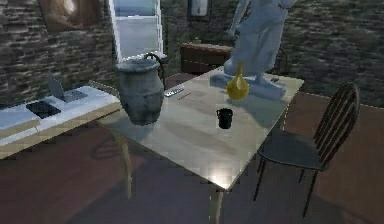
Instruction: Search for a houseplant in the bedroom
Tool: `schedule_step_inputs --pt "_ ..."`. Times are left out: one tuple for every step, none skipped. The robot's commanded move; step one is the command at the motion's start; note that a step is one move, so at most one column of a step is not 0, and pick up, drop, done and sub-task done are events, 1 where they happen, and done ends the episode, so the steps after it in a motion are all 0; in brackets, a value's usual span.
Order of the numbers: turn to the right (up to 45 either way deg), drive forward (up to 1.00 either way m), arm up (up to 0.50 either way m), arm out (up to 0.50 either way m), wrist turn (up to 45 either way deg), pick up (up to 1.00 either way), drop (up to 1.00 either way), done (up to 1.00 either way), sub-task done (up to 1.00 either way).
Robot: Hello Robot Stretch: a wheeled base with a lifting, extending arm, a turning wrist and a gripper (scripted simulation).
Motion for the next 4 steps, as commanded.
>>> schedule_step_inputs --pt "45.0 0.0 0.0 0.0 0.0 0.0 0.0 0.0 0.0" --pt "12.0 0.0 0.0 0.0 0.0 0.0 0.0 0.0 0.0" --pt "0.0 1.0 0.0 0.0 0.0 0.0 0.0 0.0 0.0" --pt "6.0 0.0 0.0 0.0 0.0 0.0 0.0 0.0 0.0"
